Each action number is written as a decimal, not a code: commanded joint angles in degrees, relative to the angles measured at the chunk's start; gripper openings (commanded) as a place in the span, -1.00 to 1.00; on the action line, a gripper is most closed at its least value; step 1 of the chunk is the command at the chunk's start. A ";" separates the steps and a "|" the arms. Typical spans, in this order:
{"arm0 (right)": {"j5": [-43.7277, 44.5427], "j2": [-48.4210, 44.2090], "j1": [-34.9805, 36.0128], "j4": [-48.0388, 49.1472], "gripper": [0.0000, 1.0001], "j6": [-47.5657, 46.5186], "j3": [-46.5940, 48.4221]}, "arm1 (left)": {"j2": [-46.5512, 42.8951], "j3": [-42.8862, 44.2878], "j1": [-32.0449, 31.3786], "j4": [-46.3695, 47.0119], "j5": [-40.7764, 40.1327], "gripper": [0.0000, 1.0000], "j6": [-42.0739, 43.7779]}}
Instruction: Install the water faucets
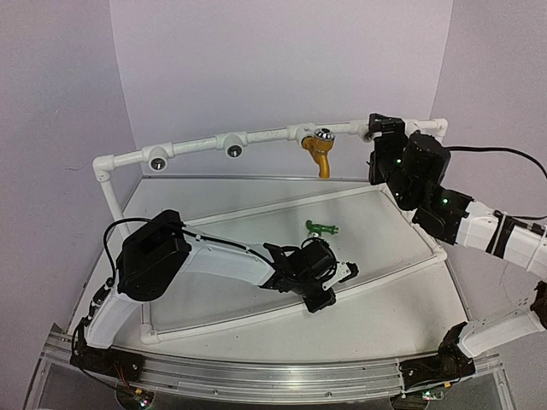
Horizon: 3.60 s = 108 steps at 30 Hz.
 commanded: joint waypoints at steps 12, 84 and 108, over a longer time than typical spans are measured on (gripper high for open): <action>-24.87 -7.79 0.35 -38.58 0.96 -50.22 5.65 | 1.32 -5.22 5.53 -6.80 7.11 -0.97 -0.68; -64.87 9.41 6.80 -24.79 -1.00 -97.76 -7.68 | -54.27 -41.60 15.90 19.81 25.32 0.82 -50.79; -53.82 3.36 18.52 -29.27 -1.00 -100.16 -5.46 | -46.40 -40.16 13.49 22.33 21.09 0.26 -58.71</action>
